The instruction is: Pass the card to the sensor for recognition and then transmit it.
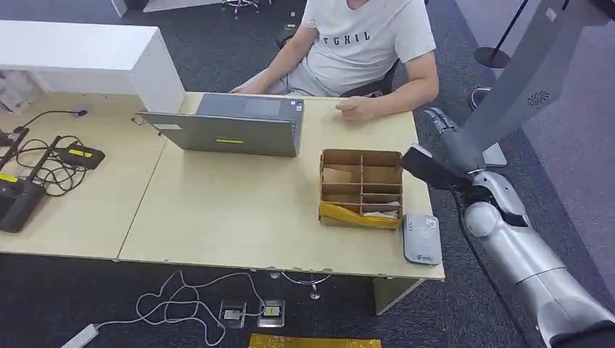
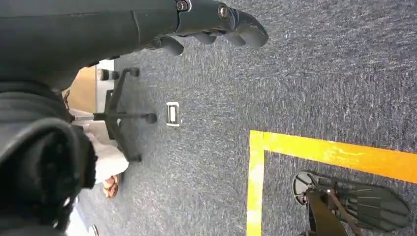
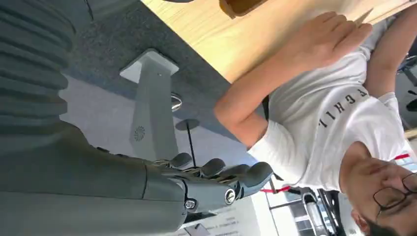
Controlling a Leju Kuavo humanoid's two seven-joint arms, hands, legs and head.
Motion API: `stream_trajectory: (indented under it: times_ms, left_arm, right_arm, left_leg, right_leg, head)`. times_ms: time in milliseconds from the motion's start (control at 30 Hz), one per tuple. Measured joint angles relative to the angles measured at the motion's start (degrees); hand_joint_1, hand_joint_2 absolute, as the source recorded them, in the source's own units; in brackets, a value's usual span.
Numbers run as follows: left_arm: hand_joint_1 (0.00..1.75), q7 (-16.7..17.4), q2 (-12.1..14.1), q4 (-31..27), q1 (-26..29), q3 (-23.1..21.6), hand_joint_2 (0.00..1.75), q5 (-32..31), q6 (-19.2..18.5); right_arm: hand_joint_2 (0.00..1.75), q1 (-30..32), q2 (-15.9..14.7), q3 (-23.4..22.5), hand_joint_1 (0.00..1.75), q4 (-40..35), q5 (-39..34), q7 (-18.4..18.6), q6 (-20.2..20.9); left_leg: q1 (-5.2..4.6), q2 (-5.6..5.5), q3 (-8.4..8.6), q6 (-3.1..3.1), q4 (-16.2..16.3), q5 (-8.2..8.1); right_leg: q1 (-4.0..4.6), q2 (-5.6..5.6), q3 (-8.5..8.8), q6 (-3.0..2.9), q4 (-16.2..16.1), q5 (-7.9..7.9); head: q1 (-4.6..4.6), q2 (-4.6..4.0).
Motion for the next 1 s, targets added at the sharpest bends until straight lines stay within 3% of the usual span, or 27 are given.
stream_trajectory:
  times_ms: [133,233,333,667,1000]
  left_arm:
    - [0.0,0.2,0.0,0.0,0.0,0.0,0.0,0.24,0.0]
    - [0.0,0.27,0.0,0.0,0.05,0.0,0.0,0.5,0.0]
    - [0.0,-0.09,0.0,0.0,0.14,0.02,0.0,0.59,0.17]
    - [0.0,0.26,0.0,0.0,0.07,0.02,0.0,0.98,0.28]
    - [0.0,0.44,-0.02,0.0,0.0,0.02,0.0,0.96,0.65]
  right_arm:
    - [1.75,0.79,-1.95,0.02,0.0,-3.54,2.69,1.73,2.67]
    - [1.75,1.85,-5.15,0.13,0.0,-8.6,4.09,4.52,5.5]
    - [1.75,2.78,-7.82,0.13,0.0,-12.89,3.76,6.25,5.83]
    - [1.75,5.58,-12.13,1.0,0.0,-17.9,3.52,5.81,3.95]
    - [1.75,11.0,-14.25,3.54,0.0,-20.43,-1.46,9.57,-1.51]
  left_leg:
    - [0.0,0.01,0.01,0.0,0.01,0.0]
    - [-0.01,-0.02,-0.03,0.0,0.01,0.0]
    - [-0.01,0.04,-0.02,0.01,0.0,-0.02]
    - [0.0,0.04,-0.01,0.01,0.0,-0.02]
    - [0.0,0.05,-0.04,0.01,0.0,-0.04]
  right_leg:
    - [0.0,0.01,-0.02,0.0,0.0,0.0]
    - [-0.01,-0.06,-0.01,0.0,-0.01,0.0]
    - [-0.01,0.03,-0.03,0.0,-0.01,0.0]
    - [0.0,0.02,-0.02,0.0,-0.01,0.0]
    - [0.0,0.03,-0.04,0.0,-0.01,0.0]
  head:
    - [-0.02,0.0]
    - [0.0,0.0]
    - [-0.02,0.0]
    - [-0.02,0.0]
    - [-0.02,0.0]
